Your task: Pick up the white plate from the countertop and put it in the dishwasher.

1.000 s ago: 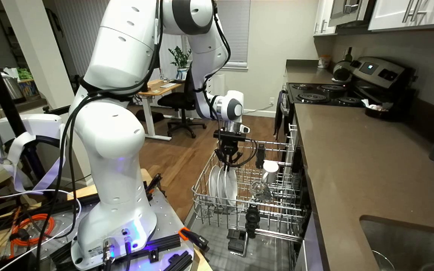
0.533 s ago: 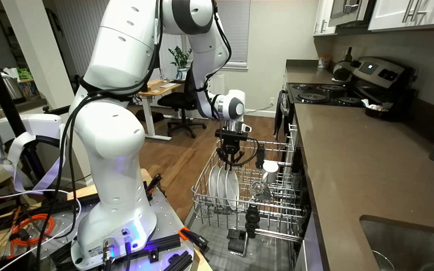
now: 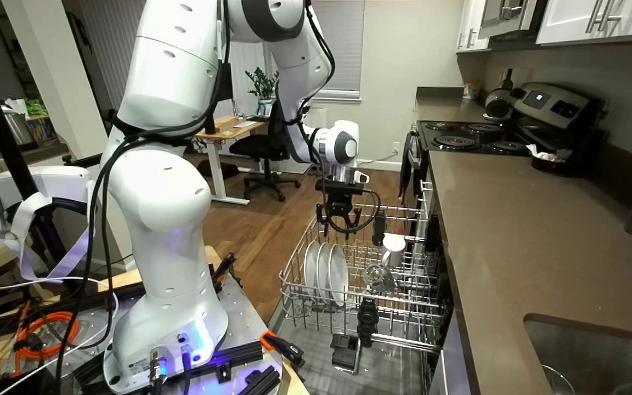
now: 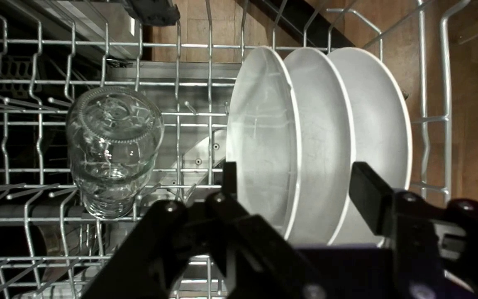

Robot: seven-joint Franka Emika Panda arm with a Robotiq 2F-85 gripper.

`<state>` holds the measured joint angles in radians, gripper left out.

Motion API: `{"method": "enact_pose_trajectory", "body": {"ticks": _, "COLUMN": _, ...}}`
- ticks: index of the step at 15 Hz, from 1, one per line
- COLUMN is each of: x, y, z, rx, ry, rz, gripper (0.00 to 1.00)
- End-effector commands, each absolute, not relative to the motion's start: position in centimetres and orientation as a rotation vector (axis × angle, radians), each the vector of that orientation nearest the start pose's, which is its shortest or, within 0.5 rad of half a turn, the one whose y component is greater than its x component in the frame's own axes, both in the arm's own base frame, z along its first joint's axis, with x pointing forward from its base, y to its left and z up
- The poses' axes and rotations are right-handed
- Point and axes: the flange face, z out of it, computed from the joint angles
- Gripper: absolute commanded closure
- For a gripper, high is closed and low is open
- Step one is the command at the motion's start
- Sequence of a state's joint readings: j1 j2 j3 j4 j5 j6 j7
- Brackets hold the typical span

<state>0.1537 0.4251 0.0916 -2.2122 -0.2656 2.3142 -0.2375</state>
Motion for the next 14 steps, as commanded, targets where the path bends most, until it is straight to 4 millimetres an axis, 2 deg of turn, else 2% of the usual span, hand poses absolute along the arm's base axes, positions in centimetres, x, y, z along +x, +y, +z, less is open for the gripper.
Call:
{"method": "enact_pose_trajectory", "body": {"ticks": 1, "x": 49.3, "y": 12.1, "z": 19.8, "rx": -3.07, "ry": -1.12, "rz": 0.494, "gripper": 0.01}}
{"method": "enact_pose_trajectory", "body": {"ticks": 8, "x": 49.6, "y": 12.0, "z": 24.1, "rx": -3.073, "ry": -1.141, "rz": 0.425, "gripper": 0.0}}
{"method": "enact_pose_trajectory", "body": {"ticks": 12, "x": 50.2, "y": 11.4, "z": 24.9, "rx": -3.051, "ry": -1.161, "rz": 0.426, "gripper": 0.0}}
{"method": "enact_pose_trajectory", "body": {"ticks": 13, "x": 50.5, "y": 12.0, "z": 24.1, "rx": -3.078, "ry": -1.122, "rz": 0.414, "gripper": 0.0}}
{"method": "enact_pose_trajectory", "body": {"ticks": 14, "x": 50.5, "y": 11.9, "z": 24.2, "rx": -3.074, "ry": -1.13, "rz": 0.414, "gripper": 0.0}}
